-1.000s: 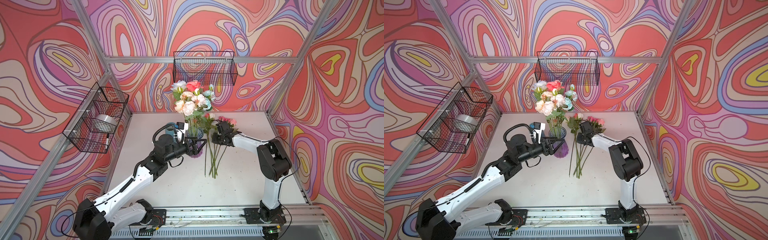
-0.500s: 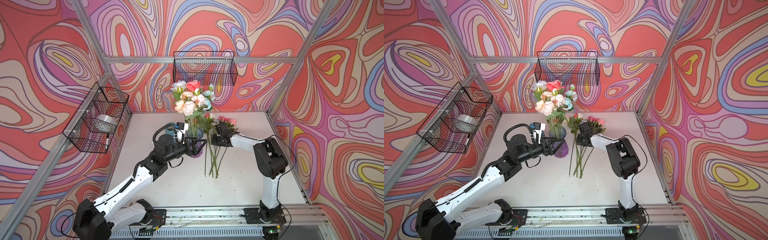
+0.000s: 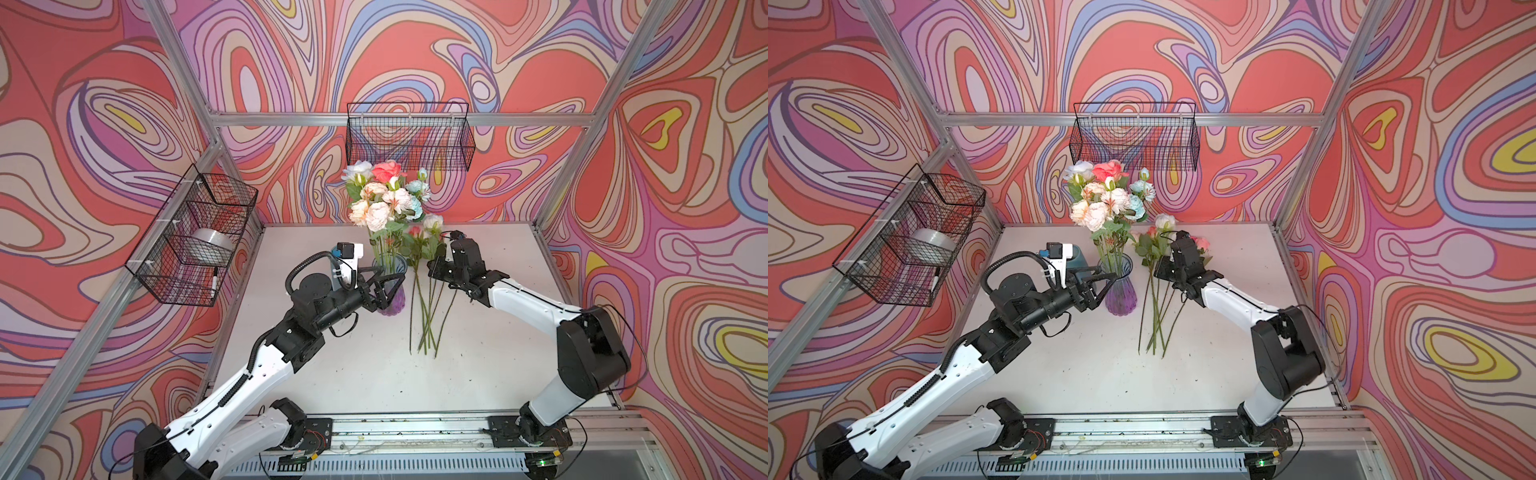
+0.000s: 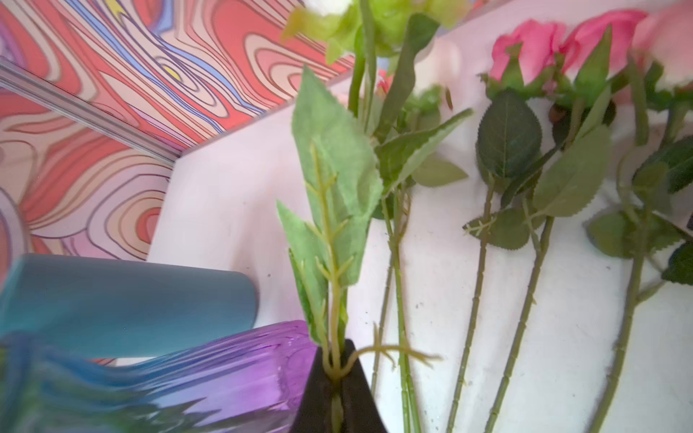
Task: Arrange the flowers into the vase
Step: 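Lift the white rose upward with the right gripper while the left arm draws back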
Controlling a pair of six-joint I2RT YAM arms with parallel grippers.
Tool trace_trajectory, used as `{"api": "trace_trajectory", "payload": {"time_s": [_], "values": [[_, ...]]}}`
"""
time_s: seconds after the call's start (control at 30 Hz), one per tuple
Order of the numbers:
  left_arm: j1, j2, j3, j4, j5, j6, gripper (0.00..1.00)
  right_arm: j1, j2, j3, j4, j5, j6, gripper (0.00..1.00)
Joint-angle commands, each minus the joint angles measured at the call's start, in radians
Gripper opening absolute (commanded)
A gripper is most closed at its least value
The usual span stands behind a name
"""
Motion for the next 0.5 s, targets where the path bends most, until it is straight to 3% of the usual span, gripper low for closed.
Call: {"api": "trace_trajectory", "payload": {"time_s": [0.0,0.13,0.23,0.4,0.47], "values": [[-0.002,-0.035,0.004,-0.018,-0.068,0.058,0.89,0.008,-0.081,-0.039,0.040,0.034,0.011,0.00],[-0.002,-0.075,0.000,-0.031,-0.121,0.096,0.89,0.020,-0.189,-0.103,0.102,0.046,-0.019,0.00],[-0.002,-0.128,-0.019,-0.040,-0.246,0.115,0.89,0.056,-0.293,-0.163,0.183,0.084,-0.055,0.00],[-0.002,-0.229,-0.093,-0.061,-0.690,0.071,0.91,0.159,-0.446,-0.204,0.311,0.271,-0.172,0.00],[0.000,-0.246,-0.102,-0.083,-0.820,0.054,0.93,0.178,-0.453,-0.170,0.352,0.300,-0.225,0.00]]}}
